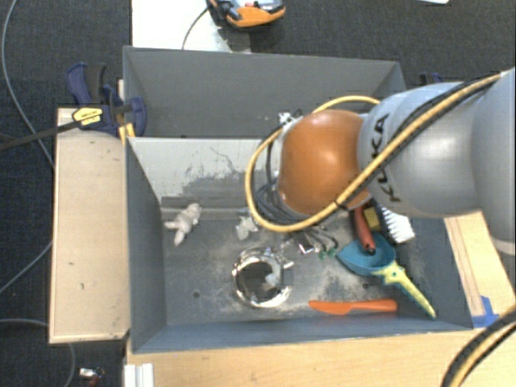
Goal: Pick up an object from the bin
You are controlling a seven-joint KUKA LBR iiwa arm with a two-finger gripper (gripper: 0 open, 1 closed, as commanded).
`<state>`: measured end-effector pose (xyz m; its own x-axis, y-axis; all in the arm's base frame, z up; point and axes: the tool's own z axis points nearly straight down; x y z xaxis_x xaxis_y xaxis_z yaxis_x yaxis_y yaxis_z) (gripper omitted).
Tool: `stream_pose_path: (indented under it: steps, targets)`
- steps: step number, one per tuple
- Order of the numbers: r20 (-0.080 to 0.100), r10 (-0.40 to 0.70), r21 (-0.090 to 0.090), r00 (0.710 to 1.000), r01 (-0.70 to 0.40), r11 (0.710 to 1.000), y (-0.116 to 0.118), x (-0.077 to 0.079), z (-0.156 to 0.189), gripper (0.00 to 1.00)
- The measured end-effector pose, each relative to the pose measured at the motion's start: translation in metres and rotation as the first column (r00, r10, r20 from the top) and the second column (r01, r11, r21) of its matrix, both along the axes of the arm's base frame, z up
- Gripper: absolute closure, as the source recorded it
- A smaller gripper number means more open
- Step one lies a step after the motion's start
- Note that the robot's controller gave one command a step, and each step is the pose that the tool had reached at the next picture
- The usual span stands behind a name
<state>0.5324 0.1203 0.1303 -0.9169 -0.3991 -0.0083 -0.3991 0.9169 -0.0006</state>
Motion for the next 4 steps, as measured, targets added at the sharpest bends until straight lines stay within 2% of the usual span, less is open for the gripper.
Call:
stream_pose_path:
  steps: [1, 2, 3, 4]
  targets:
    - [0.0, 0.06, -0.001, 0.998, -0.06, 0.998, 0.0, 0.005, -0.062, 0.0]
    - [0.008, 0.311, -0.003, 0.951, -0.311, 0.951, 0.006, 0.003, -0.06, 1.0]
    - [0.007, 0.31, -0.002, 0.951, -0.31, 0.951, 0.006, 0.003, -0.06, 1.0]
    - [0.005, 0.308, -0.002, 0.951, -0.308, 0.951, 0.006, 0.001, -0.045, 1.0]
